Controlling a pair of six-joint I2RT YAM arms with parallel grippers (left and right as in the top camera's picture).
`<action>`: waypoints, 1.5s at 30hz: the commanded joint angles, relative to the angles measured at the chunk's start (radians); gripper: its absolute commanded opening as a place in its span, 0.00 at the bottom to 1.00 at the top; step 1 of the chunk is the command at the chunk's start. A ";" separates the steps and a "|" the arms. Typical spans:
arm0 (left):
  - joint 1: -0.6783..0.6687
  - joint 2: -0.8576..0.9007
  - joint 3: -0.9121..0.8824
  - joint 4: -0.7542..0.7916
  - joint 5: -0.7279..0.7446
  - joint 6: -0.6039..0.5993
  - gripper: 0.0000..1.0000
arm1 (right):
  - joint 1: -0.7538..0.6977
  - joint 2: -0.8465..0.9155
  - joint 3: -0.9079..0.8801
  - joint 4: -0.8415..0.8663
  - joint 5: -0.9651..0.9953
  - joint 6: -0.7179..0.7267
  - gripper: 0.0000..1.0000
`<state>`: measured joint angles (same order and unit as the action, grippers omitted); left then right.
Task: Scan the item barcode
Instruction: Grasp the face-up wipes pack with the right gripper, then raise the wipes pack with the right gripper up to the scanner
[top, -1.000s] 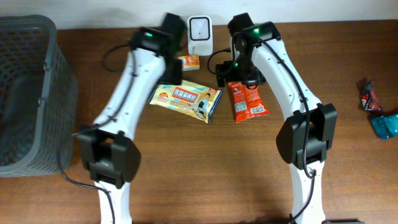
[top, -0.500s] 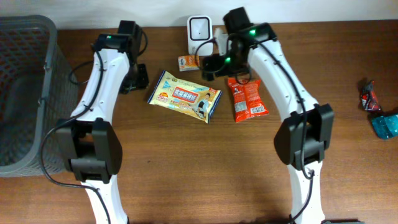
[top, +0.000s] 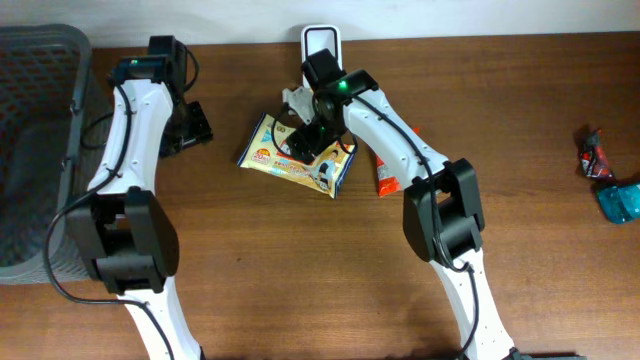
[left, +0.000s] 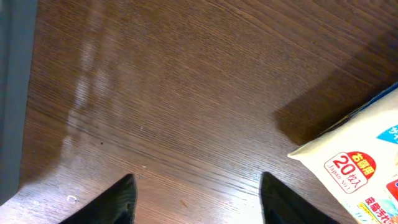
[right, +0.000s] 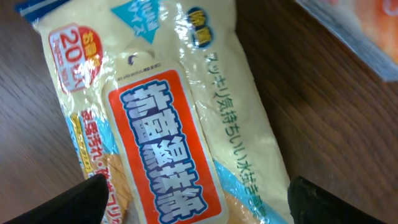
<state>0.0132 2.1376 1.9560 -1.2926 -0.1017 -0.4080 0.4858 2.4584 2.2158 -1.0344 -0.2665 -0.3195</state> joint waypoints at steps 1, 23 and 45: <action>0.003 -0.006 -0.015 0.010 0.016 -0.004 0.70 | 0.039 0.035 0.006 0.002 0.017 -0.138 0.92; 0.003 -0.006 -0.040 0.016 0.016 -0.003 0.99 | 0.056 0.118 0.006 0.014 0.125 0.115 0.04; 0.003 -0.006 -0.040 0.017 0.016 -0.003 0.99 | -0.159 0.053 0.368 0.027 0.213 0.591 0.04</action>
<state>0.0135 2.1376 1.9240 -1.2743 -0.0998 -0.4118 0.3214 2.5217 2.5641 -1.0653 -0.2127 0.1463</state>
